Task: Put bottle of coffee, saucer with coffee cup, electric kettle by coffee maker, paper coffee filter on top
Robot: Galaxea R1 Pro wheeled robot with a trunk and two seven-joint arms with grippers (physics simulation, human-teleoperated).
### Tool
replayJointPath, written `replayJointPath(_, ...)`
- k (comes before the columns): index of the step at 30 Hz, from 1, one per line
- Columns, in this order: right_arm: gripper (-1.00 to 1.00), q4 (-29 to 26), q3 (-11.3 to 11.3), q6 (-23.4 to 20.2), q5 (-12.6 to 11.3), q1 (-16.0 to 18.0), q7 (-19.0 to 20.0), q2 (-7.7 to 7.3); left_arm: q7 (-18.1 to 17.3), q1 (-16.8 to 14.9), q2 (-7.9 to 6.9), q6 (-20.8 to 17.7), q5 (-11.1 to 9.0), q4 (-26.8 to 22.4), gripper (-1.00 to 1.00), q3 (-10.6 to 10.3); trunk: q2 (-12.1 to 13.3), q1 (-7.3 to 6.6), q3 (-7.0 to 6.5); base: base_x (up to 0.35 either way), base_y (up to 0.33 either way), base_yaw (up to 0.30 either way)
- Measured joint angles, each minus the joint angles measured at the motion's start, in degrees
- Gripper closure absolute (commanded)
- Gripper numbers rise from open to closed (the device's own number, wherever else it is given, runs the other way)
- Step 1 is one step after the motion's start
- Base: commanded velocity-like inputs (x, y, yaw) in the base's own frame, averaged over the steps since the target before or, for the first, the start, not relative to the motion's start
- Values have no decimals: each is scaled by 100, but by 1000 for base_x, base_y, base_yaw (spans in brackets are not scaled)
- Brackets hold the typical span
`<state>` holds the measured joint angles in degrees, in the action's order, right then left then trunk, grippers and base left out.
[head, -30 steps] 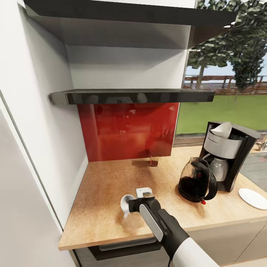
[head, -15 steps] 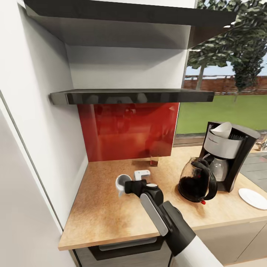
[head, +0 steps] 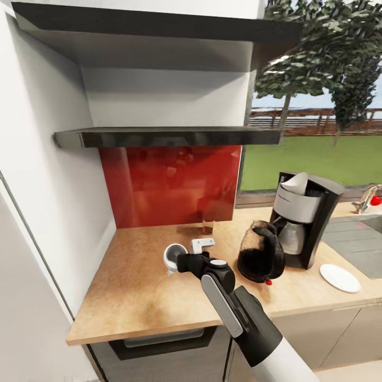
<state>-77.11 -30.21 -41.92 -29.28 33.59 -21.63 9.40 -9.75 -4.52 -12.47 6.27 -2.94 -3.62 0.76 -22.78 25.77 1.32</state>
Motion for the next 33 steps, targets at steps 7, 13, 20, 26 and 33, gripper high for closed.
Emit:
replayJointPath(7,100,8,-4,7,-2,0,6,1,2,0,1,1,-8,-4,-100,15,0,1,0,-280,-158,0)
replayJointPath(13,100,16,-12,8,-8,-1,6,0,2,-1,1,5,-9,-10,-100,21,0,1,0,-308,-92,-53)
replayJointPath(20,100,16,-5,4,-8,-1,6,0,3,-2,14,7,-13,-11,-100,29,0,1,0,-307,-105,-238)
replayJointPath(26,100,22,-3,2,-9,-1,6,0,58,-5,22,4,-16,-11,-100,30,-1,-1,0,-211,-202,-262)
replayJointPath(33,100,36,4,5,-2,-1,6,-2,115,-7,63,1,-10,-11,-100,29,0,-3,0,-16,-267,-263)
